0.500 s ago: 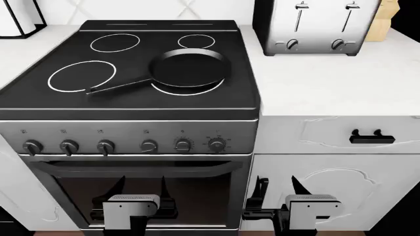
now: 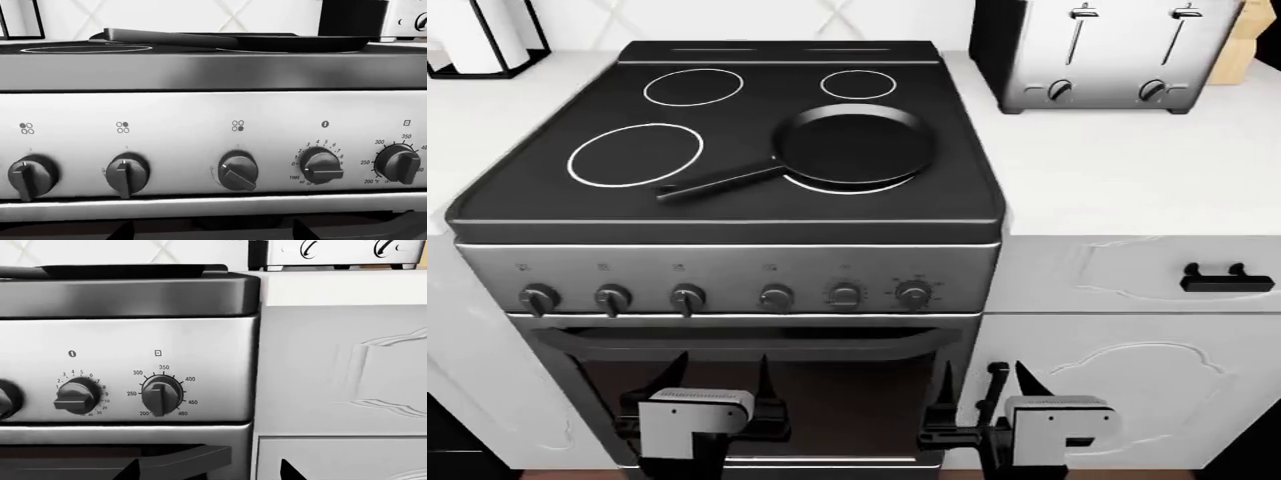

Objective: Turn off the front right burner of the stove.

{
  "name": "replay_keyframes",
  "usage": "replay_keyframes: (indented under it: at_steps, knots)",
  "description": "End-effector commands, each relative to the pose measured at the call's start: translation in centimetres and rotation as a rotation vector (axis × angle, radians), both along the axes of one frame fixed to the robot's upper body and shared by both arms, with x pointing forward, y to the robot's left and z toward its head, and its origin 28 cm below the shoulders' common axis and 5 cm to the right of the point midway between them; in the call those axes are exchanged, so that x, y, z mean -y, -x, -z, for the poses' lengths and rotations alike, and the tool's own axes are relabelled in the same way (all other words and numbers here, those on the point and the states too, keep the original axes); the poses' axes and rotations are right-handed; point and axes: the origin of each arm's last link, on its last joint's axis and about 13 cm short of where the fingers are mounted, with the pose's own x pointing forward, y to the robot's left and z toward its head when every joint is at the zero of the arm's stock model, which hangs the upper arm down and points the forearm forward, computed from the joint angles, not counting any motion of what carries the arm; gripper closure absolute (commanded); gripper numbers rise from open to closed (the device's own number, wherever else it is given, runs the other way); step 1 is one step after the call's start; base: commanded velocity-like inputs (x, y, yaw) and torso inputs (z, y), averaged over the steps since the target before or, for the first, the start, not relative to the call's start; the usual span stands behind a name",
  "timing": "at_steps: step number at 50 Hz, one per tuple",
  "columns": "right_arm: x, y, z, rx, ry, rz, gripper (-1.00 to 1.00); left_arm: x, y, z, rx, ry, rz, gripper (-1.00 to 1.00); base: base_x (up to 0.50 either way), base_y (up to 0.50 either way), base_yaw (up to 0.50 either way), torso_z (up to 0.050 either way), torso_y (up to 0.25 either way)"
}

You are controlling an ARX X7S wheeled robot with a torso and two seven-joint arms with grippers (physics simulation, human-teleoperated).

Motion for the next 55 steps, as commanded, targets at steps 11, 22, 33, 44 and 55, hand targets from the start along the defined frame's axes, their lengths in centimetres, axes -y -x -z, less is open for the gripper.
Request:
replay_keyframes:
  at_steps: [11, 22, 33, 44, 55]
  knots:
    - [-0.17, 0.05, -0.04, 0.003, -0.005, -0.022, -1.00, -0.05, -0.12, 0.20, -0.013, 0.001, 0.015, -1.00, 0.00, 0.50, 0.00, 0.000, 0.000]
    - [-0.15, 0.01, -0.06, 0.004, -0.007, -0.025, -1.00, -0.06, -0.12, 0.28, -0.005, 0.006, 0.010, -1.00, 0.00, 0.50, 0.00, 0.000, 0.000]
    - [-0.14, 0.03, 0.00, -0.001, -0.009, -0.025, -1.00, -0.12, -0.14, 0.31, 0.006, 0.000, -0.004, -1.00, 0.00, 0.50, 0.00, 0.000, 0.000]
    - [-0.15, -0.04, 0.09, -0.010, -0.020, -0.027, -1.00, -0.14, -0.07, 0.27, 0.030, 0.008, 0.004, -1.00, 0.00, 0.18, 0.00, 0.000, 0.000]
    - [-0.16, 0.02, 0.21, -0.010, -0.019, -0.028, -1.00, -0.15, 0.01, 0.47, 0.020, -0.001, 0.007, -1.00, 0.00, 0.00, 0.00, -0.035, 0.000]
